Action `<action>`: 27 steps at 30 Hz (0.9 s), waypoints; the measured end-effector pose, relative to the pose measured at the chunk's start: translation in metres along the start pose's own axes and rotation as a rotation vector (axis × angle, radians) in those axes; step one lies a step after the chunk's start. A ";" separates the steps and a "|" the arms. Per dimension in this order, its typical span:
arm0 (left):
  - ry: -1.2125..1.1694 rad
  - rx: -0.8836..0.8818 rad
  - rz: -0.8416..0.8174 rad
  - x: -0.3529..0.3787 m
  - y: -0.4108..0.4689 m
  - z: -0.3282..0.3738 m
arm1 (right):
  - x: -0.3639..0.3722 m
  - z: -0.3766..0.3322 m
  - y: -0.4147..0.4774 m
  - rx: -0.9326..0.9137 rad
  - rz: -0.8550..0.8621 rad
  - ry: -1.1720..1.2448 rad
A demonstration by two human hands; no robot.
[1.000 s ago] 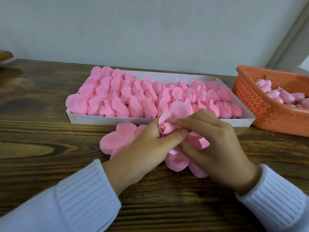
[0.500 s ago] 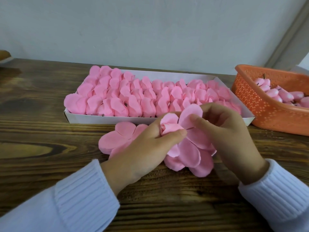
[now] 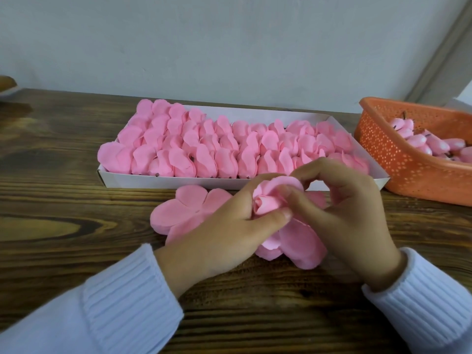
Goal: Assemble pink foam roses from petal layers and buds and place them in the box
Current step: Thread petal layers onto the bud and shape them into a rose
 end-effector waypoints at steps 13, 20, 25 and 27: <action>-0.286 -0.106 0.096 -0.006 0.000 -0.013 | 0.009 0.012 0.001 0.091 -0.227 0.247; -0.255 -0.149 0.104 -0.004 0.002 -0.018 | 0.010 0.011 -0.001 0.115 -0.173 0.212; -0.217 -0.138 0.118 -0.004 0.002 -0.017 | 0.011 0.011 -0.002 0.178 -0.183 0.277; -0.208 -0.114 0.099 -0.004 0.002 -0.015 | 0.011 0.010 -0.002 0.194 -0.182 0.294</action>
Point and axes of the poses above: each hand's wrist, its own y-axis towards the middle knuckle, its own x-axis out of the palm, z = x × y, the point moved 4 cm from there along y, towards the middle knuckle, and after that the axes turned 3 degrees about -z, right-handed, at the moved point
